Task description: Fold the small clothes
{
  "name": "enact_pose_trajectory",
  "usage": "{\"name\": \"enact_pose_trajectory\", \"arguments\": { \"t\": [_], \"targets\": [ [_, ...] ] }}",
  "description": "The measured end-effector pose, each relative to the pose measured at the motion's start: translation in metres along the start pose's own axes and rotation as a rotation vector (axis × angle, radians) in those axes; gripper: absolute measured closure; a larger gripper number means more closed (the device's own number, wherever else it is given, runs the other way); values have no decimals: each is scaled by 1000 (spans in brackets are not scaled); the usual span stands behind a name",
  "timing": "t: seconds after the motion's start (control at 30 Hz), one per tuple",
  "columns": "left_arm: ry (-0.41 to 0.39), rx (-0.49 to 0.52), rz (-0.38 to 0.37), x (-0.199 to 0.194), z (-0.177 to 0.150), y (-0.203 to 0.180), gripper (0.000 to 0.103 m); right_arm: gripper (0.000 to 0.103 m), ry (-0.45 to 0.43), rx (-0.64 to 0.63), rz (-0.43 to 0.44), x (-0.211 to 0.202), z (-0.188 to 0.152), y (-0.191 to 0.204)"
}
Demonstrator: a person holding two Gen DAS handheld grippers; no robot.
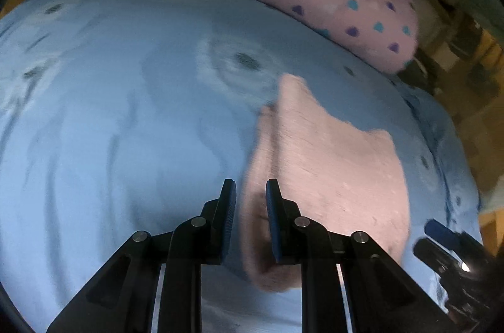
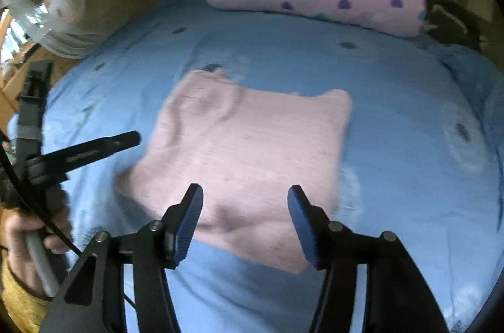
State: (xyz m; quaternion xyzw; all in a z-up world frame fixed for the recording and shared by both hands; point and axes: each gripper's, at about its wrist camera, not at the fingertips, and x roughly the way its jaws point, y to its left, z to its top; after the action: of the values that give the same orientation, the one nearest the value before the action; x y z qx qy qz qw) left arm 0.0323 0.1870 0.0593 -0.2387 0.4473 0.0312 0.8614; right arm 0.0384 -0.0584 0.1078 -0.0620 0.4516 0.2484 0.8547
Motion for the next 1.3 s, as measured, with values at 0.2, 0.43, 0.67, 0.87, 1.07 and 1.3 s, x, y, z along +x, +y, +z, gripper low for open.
{"name": "enact_pose_trajectory", "arguments": {
  "t": [0.2,0.43,0.67,0.87,1.07,1.3],
  "targets": [
    [39,81,-10,4,-17,-23,91,43,9,-62,-129,9,-10,-16],
    [59,108,32,15,-18,-27,91,43,8,-85,-146,21,-17,-21],
    [65,135,62,22,-22,-28,91,43,15,-65,-129,29,-21,-26],
    [49,154,90,27,-25,-30,101,41,18,-56,-117,33,-22,-28],
    [1,216,201,17,-29,-29,103,40,18,-42,-96,31,-23,-31],
    [23,176,199,12,-29,-8,103,39,32,-27,-65,30,-21,-40]
  ]
}}
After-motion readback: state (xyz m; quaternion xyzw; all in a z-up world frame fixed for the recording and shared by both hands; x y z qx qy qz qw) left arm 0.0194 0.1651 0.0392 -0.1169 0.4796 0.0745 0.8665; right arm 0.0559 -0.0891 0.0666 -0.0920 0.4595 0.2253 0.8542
